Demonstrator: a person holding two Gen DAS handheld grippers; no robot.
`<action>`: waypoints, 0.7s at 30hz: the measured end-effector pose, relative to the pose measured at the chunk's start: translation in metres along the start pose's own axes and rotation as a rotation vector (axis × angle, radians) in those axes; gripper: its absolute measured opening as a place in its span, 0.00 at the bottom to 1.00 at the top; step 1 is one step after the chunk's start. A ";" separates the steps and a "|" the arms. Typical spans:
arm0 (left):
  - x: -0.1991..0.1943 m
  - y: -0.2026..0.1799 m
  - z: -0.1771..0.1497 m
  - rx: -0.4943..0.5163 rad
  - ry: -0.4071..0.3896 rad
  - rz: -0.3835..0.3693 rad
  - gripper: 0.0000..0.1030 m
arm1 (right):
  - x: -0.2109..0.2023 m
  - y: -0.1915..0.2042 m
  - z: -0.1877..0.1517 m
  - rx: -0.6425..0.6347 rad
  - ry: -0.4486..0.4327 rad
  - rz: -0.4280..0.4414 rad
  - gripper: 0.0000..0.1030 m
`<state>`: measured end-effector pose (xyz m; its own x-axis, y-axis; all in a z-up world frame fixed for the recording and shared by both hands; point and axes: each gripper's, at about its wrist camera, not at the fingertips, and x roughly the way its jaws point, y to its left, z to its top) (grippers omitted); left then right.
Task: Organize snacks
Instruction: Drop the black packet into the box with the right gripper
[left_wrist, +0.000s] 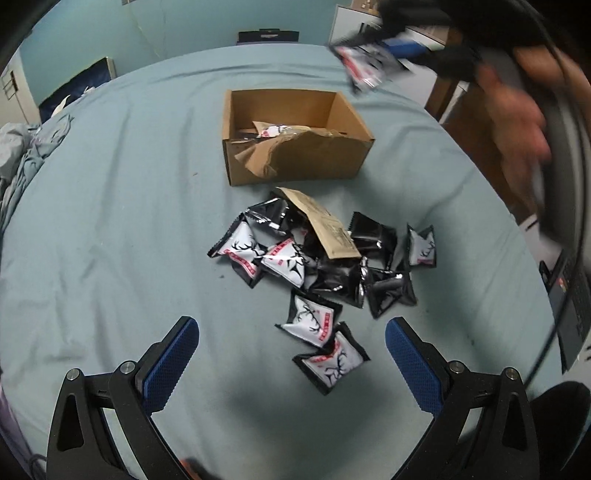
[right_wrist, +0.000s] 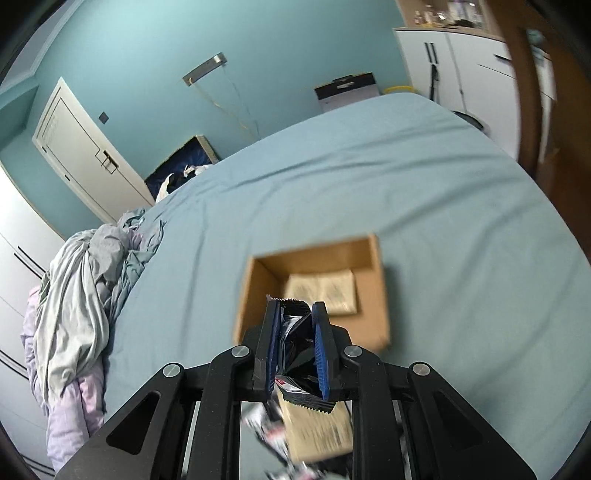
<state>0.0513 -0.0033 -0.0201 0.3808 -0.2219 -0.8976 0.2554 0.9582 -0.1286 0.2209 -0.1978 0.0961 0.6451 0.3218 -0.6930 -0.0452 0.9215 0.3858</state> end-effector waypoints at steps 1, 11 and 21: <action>0.000 0.001 0.001 -0.004 -0.002 0.000 1.00 | 0.011 0.005 0.010 0.001 0.023 0.010 0.15; -0.002 0.019 0.003 -0.083 0.006 -0.030 1.00 | -0.012 0.007 -0.012 0.043 -0.050 -0.085 0.75; 0.003 0.004 -0.008 -0.021 0.049 0.019 1.00 | -0.089 -0.036 -0.151 -0.049 0.132 -0.143 0.75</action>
<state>0.0468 0.0009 -0.0267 0.3414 -0.1955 -0.9194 0.2301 0.9658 -0.1199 0.0499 -0.2264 0.0514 0.5419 0.2094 -0.8139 0.0004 0.9684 0.2494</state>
